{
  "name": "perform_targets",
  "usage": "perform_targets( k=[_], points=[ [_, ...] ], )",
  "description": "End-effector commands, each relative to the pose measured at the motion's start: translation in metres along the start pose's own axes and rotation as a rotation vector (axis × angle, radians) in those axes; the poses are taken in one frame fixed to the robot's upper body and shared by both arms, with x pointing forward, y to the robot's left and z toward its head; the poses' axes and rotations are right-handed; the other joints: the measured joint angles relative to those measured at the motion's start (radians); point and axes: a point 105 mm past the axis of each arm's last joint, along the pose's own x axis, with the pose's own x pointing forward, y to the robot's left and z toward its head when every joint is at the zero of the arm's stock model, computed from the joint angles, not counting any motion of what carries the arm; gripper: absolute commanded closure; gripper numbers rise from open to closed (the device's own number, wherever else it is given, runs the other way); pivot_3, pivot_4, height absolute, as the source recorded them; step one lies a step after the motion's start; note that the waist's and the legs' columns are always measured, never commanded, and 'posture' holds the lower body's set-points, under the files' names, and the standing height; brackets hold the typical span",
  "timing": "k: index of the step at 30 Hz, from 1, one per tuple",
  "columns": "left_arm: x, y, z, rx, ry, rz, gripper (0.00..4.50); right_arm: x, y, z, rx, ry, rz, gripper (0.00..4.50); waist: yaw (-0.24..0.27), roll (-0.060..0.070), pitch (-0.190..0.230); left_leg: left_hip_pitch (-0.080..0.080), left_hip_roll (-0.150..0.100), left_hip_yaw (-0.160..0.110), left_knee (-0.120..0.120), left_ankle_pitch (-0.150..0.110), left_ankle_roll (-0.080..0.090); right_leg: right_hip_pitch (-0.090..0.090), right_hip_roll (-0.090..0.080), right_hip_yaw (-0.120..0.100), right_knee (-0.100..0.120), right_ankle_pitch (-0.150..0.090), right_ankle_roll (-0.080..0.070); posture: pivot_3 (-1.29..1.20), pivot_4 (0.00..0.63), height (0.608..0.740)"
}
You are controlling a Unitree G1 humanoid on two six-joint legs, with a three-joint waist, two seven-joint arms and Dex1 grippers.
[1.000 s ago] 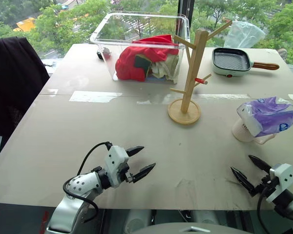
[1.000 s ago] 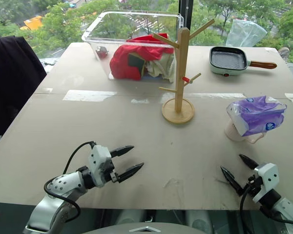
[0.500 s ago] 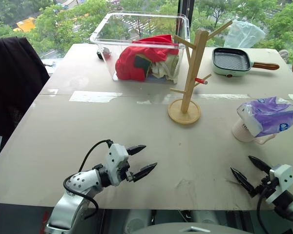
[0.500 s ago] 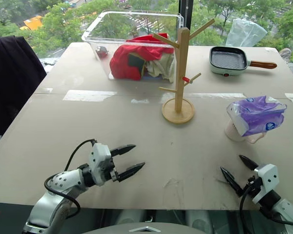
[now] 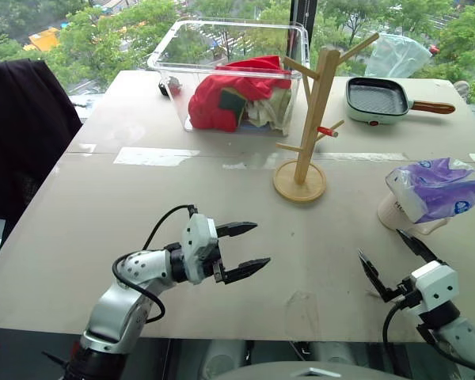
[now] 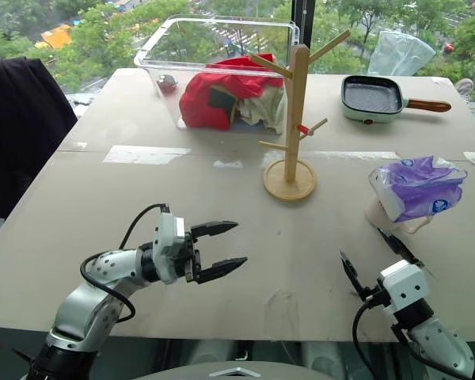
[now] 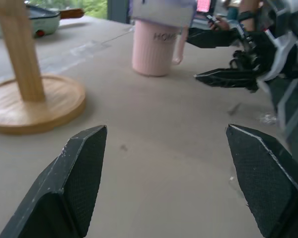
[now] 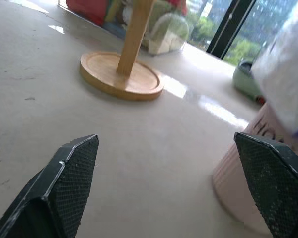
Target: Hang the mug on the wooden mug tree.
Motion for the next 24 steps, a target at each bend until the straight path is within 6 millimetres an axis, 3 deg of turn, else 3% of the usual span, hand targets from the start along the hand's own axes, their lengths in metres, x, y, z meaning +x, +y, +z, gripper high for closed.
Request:
perform_targets(
  k=[1,5,9,14,19,24],
  points=[
    [0.007,-0.006,0.023,0.034,-0.068,-0.096,0.58,-0.004,-0.015,0.029,-0.318,-0.099,-0.076,0.08,-0.001,0.0,0.0,0.0,0.0,0.0,0.0,0.0,0.0,0.0,0.0,0.0,0.0,0.0,0.0,0.0,0.15,0.74],
    [0.012,-0.003,0.035,0.07,-0.092,-0.131,0.58,-0.002,-0.039,0.04,-0.442,-0.102,-0.194,0.08,-0.002,0.0,0.0,0.001,0.0,0.0,0.0,0.0,-0.001,0.0,0.002,0.001,0.001,0.0,0.0,0.0,0.15,0.74],
    [0.012,-0.001,0.037,0.095,-0.085,-0.16,0.58,0.01,-0.055,0.038,-0.364,-0.07,-0.23,0.08,-0.002,0.0,0.0,0.002,0.0,0.0,0.0,0.002,-0.002,0.001,0.003,0.002,0.002,0.0,-0.001,0.0,0.15,0.74],
    [0.012,0.0,0.037,0.107,-0.078,-0.169,0.58,0.023,-0.063,0.03,-0.351,-0.029,-0.166,0.08,-0.002,0.0,0.0,0.002,0.0,-0.001,0.0,0.002,-0.002,0.001,0.003,0.002,0.002,0.002,-0.003,0.0,0.15,0.74],
    [0.012,-0.002,0.042,0.119,-0.088,-0.171,0.58,0.023,-0.068,0.012,-0.375,0.034,-0.118,0.08,0.0,0.0,0.0,0.001,-0.001,-0.001,0.0,0.002,-0.002,0.001,0.004,0.001,0.002,0.002,-0.004,0.0,0.15,0.74],
    [0.011,-0.003,0.047,0.13,-0.103,-0.161,0.58,0.025,-0.073,0.007,-0.41,0.046,-0.106,0.08,-0.002,-0.001,0.0,0.001,-0.001,-0.001,0.0,0.002,-0.002,0.001,0.004,0.002,0.002,0.002,-0.003,0.0,0.15,0.74]
  ],
)
